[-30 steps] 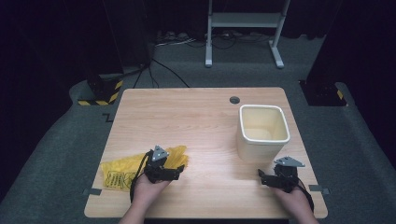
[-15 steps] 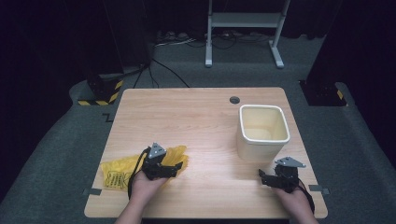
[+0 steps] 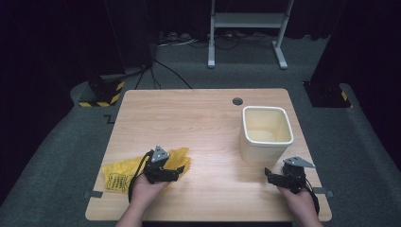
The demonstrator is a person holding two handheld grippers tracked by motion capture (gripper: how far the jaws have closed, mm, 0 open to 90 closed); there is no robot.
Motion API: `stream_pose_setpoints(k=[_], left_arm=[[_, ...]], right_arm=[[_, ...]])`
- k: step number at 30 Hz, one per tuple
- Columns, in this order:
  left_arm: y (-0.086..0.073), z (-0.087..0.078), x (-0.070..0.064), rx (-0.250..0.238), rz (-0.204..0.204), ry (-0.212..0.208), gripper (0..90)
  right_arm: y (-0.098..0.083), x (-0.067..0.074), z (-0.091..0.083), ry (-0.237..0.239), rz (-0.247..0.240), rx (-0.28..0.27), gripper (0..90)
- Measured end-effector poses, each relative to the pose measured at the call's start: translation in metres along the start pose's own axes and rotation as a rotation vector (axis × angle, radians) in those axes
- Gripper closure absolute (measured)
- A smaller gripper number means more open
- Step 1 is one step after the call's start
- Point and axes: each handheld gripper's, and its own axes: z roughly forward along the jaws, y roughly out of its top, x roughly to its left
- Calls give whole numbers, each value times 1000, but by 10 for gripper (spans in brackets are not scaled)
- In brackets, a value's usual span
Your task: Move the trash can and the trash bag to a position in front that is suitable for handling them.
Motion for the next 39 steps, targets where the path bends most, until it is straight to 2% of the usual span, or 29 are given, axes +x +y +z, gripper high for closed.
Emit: stream_pose_setpoints(k=[5,6,7,8,10,12,17,18,21,24,26,28,29,30,32,35,36,39], left_arm=[[-1,-5,1,-15,0,2,281],[0,-10,3,-30,-24,3,306],[3,-13,4,-31,-31,7,341],[6,-16,3,-32,-32,12,354],[13,-24,1,-36,-8,20,396],[16,-29,1,-52,-17,0,428],[10,-34,14,-27,-42,19,466],[4,-36,22,-13,-77,28,461],[-6,-42,31,21,-96,64,417],[-16,-52,39,76,-48,119,438],[-23,-57,44,127,-37,132,438],[-29,-61,49,167,-45,136,432],[-29,-61,49,167,-45,136,443],[-36,-64,54,203,-40,142,447],[-43,-62,55,244,-45,141,458],[-47,-51,50,290,-63,109,453],[-47,-51,50,290,-63,109,436],[-40,-35,41,314,-48,92,430]], right_arm=[[1,0,1,7,-24,20,140],[1,1,-1,13,-34,15,139],[2,1,-2,15,-37,8,139],[2,1,-3,20,-37,1,139],[2,1,-4,26,-38,-5,139],[2,1,-3,24,-36,0,139],[3,-1,-4,28,-28,-5,139],[3,-2,-5,27,-27,-5,139],[2,-3,-5,26,-18,-7,139],[1,-4,-5,29,-10,-1,139],[0,-4,-6,27,-6,1,139],[0,-4,-6,25,-5,2,140],[0,-4,-6,25,-9,1,139],[0,-4,-6,25,-4,0,140],[0,-4,-6,24,-4,0,139],[0,-5,-5,26,-5,4,140],[0,-5,-5,26,-5,4,140],[0,-2,-5,33,-8,6,140]])
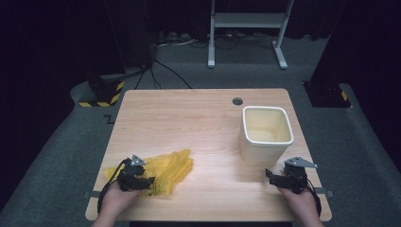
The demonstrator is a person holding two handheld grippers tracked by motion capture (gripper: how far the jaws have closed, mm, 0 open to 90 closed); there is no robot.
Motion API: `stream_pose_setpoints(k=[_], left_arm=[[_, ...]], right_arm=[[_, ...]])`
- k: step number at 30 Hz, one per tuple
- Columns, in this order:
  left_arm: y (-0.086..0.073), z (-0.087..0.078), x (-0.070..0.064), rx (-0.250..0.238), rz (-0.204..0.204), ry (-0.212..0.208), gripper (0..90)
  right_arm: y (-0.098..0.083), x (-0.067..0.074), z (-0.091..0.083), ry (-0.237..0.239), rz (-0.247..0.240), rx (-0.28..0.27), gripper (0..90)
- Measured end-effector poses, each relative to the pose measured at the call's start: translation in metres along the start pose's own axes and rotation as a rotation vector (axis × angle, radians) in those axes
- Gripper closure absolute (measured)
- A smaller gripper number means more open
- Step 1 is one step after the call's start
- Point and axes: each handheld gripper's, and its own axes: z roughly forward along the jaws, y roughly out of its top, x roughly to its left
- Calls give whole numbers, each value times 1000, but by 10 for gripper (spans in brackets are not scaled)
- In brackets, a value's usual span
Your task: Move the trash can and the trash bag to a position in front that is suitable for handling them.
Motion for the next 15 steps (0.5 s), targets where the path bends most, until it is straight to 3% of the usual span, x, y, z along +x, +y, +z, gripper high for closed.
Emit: stream_pose_setpoints(k=[3,10,15], left_arm=[[10,12,-6,19,4,1,413],[36,31,-16,-15,-4,18,403],[66,53,-29,-63,-37,48,406]], right_arm=[[0,0,-1,-1,-2,-2,140],[0,-3,-1,-1,0,-9,141],[1,-2,-1,1,-7,-10,141]])
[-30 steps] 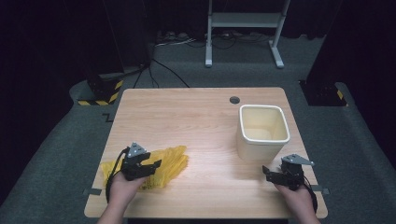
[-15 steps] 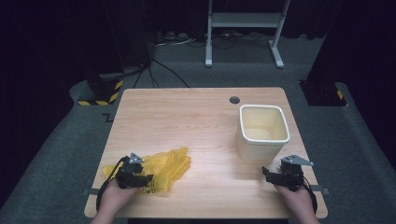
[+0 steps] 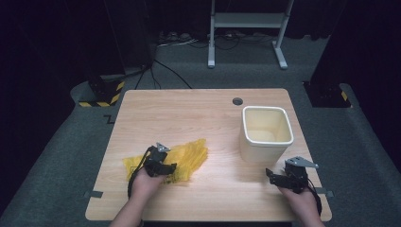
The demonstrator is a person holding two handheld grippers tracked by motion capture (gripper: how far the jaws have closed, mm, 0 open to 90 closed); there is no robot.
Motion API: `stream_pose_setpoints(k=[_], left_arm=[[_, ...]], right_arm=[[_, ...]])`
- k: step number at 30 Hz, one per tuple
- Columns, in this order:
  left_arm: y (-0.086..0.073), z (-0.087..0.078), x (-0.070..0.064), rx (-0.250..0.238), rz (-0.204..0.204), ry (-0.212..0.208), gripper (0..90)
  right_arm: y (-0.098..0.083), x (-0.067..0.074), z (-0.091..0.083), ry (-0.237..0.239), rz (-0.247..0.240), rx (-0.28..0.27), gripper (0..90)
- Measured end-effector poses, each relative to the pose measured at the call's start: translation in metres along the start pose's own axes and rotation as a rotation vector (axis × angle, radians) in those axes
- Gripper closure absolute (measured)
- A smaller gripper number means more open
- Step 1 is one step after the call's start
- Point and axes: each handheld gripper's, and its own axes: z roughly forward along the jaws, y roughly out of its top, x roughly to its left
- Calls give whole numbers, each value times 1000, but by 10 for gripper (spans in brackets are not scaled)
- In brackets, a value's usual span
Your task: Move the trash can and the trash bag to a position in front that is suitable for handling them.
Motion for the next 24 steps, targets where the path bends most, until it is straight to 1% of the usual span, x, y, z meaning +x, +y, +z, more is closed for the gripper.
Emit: stream_pose_setpoints(k=[2,3,4,5,7,9,10,11,12,14,15,17,18,19,20,21,22,23,24], left_arm=[[8,4,-6,-13,-2,14,417],[10,4,-7,-25,-5,10,410],[12,1,-8,-41,-11,1,406],[14,-4,-8,-58,-7,-5,402],[15,-15,-5,-72,18,14,399],[11,-28,5,-78,40,35,410],[7,-35,12,-79,44,52,421],[2,-41,20,-80,37,66,429],[-5,-48,31,-76,11,75,431],[-16,-54,42,-59,-5,88,447],[-22,-57,47,-46,-6,98,455],[-32,-59,51,-32,-20,94,463],[-32,-59,51,-32,-20,94,466],[-39,-58,50,-20,-28,71,474],[-39,-58,50,-20,-28,71,476],[-44,-55,46,-4,-21,52,479],[-45,-53,42,4,-10,41,480],[-45,-53,42,4,-10,41,479],[-45,-48,35,17,11,12,468]], right_arm=[[0,0,0,0,0,1,141],[0,0,0,0,0,1,141],[0,0,0,1,-1,1,140],[0,0,0,0,2,2,141],[-1,-1,0,1,3,0,141],[-1,-1,-1,-1,4,0,141],[-1,-2,-1,0,5,-2,141],[-1,-2,-1,-2,5,-1,142],[-1,-2,-1,-1,8,0,142],[-2,-1,-2,3,4,1,142],[-2,-1,-2,2,3,2,142],[-2,-1,-1,-2,4,5,142],[-2,-1,-1,-2,4,5,142],[-2,-1,0,-5,1,7,142],[-2,0,0,-5,3,8,142],[-2,1,0,-8,0,12,142],[-2,1,0,-5,-3,12,142],[-2,2,0,-7,-7,14,142],[-2,2,1,-8,-6,13,142]])
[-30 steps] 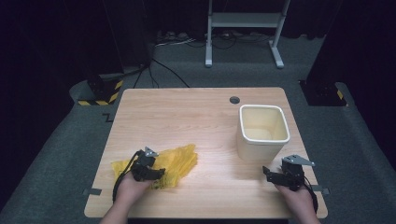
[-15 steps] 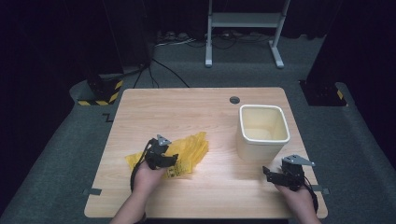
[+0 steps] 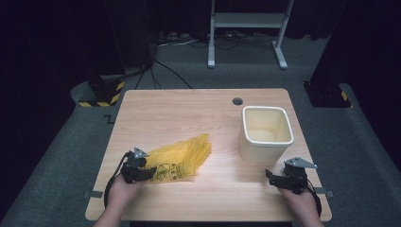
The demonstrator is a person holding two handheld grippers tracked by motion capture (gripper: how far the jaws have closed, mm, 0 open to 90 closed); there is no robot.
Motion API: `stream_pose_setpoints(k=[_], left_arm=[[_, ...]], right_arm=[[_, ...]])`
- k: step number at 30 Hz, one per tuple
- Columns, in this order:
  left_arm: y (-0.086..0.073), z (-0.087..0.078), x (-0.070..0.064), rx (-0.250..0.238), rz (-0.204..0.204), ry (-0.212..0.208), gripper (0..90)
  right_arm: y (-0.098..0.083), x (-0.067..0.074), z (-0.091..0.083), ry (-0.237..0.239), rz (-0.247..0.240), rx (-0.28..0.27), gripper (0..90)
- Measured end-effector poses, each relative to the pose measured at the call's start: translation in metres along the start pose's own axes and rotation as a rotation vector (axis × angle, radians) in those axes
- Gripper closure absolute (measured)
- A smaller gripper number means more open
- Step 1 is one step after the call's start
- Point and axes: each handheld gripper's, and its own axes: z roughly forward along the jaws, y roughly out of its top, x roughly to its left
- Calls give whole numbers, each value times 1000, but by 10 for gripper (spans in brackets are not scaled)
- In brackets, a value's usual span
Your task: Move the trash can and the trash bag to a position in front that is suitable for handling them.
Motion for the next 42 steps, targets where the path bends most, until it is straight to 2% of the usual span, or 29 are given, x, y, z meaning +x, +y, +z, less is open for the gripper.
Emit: stream_pose_setpoints(k=[1,2,5,6,11,13,14,15,16,20,21,22,23,24,26,28,29,33,36,38,39,40,42], left_arm=[[0,0,0,0,0,0,452],[2,5,-9,8,8,-30,433],[5,11,-20,24,34,-57,418],[6,13,-26,28,33,-68,410],[16,22,-55,36,79,-116,358],[22,24,-68,30,97,-144,350],[22,24,-68,30,97,-144,346],[29,25,-80,9,121,-161,345],[33,25,-85,-6,135,-168,345],[47,25,-94,-63,219,-184,388],[49,27,-94,-61,244,-192,415],[49,27,-94,-61,244,-192,425],[51,35,-93,-39,269,-199,424],[52,40,-92,-28,275,-198,421],[51,48,-90,-12,259,-193,401],[52,51,-86,-32,227,-197,387],[52,51,-86,-32,227,-197,380],[48,52,-80,-63,173,-159,367],[46,51,-73,-73,153,-136,365],[37,49,-58,-105,81,-85,362],[37,49,-58,-105,81,-85,361],[31,47,-47,-119,28,-45,361],[26,44,-33,-114,-32,1,359]], right_arm=[[0,0,0,0,0,-1,142],[0,0,0,0,1,-3,141],[0,0,1,1,5,1,141],[0,-1,1,3,6,2,141],[1,-2,0,4,6,-1,141],[1,-2,0,7,5,-3,141],[1,-2,0,8,6,-3,142],[1,-2,0,9,5,-6,141],[1,-2,0,10,6,-6,141],[1,-2,-1,10,10,-6,142],[1,-3,-1,10,8,-6,141],[1,-3,-1,10,6,-6,141],[1,-3,-1,10,5,-6,141],[0,-3,0,11,7,-5,141],[0,-3,0,10,6,-2,142],[0,-3,0,8,7,-3,141],[0,-3,0,8,7,-3,141],[-1,-4,-1,5,8,-2,142],[-1,-4,-1,4,8,-1,141],[-1,-4,-1,5,9,-1,141],[-1,-4,-1,4,7,-2,141],[-1,-4,-1,6,7,-4,141],[0,-5,-1,6,13,-8,141]])
